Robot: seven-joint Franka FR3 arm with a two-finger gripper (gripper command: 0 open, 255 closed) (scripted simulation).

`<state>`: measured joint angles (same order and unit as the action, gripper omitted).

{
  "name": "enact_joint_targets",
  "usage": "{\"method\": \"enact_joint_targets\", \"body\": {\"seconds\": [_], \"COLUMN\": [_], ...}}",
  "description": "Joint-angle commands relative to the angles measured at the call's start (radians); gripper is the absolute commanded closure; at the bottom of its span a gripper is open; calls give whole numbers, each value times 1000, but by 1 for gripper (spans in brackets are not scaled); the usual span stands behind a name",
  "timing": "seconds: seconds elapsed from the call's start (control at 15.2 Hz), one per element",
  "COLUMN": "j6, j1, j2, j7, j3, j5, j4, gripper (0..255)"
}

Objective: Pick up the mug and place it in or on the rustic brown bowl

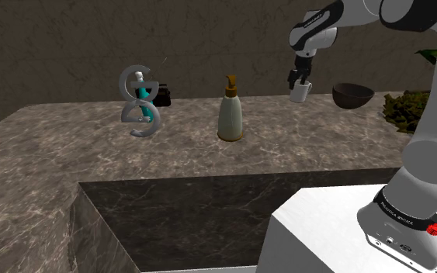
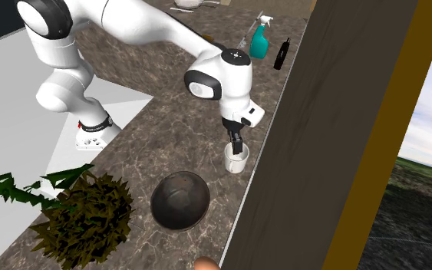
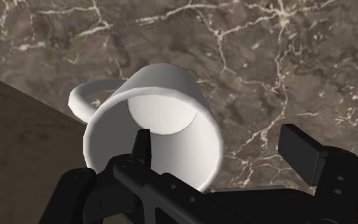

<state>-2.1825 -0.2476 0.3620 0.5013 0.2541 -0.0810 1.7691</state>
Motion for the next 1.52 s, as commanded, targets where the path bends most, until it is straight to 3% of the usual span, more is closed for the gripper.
{"method": "enact_joint_targets", "body": {"seconds": [0.0,0.66,0.73,1.45], "j6": [-24,-40,-40,-18], "j1": [-3,-4,-4,-3], "j2": [18,29,29,17], "j7": [4,6,6,4], "j3": [-2,-4,-4,-2], "j5": [-6,-9,-9,-5], "j4": [6,11,11,1], "gripper": [0,0,255,255]}}
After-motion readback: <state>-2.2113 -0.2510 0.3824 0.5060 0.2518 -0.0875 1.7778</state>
